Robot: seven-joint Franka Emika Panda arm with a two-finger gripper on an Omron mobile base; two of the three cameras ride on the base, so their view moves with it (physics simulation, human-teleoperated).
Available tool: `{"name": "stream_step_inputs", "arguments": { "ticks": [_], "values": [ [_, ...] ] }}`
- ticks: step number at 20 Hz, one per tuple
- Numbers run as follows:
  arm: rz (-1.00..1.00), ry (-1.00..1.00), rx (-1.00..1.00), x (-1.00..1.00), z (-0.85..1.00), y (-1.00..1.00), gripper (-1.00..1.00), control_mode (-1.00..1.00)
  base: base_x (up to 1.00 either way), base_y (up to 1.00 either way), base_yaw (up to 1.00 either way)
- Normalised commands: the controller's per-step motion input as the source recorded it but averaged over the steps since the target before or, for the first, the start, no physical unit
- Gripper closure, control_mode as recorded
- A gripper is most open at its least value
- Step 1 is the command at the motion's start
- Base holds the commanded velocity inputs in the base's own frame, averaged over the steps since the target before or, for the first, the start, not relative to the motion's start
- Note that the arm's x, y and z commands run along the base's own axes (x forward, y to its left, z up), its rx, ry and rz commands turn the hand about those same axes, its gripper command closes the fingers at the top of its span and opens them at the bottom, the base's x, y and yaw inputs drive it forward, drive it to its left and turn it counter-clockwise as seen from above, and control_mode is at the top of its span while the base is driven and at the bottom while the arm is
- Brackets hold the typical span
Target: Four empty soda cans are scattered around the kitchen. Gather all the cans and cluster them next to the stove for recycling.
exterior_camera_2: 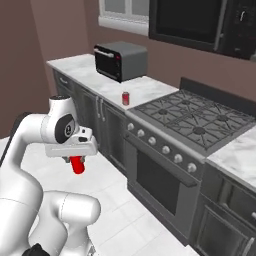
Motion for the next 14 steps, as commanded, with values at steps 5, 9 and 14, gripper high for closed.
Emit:
{"name": "stream_step_inputs", "arguments": {
  "ticks": [5,9,14],
  "values": [
    [0.00,0.00,0.00,0.00,0.00,0.00,1.00,1.00,1.00,0.48,-0.02],
    [0.00,0.00,0.00,0.00,0.00,0.00,1.00,1.00,1.00,0.43,-0.08],
    [0.00,0.00,0.00,0.00,0.00,0.00,1.00,1.00,0.99,0.46,-0.12]
  ]
}}
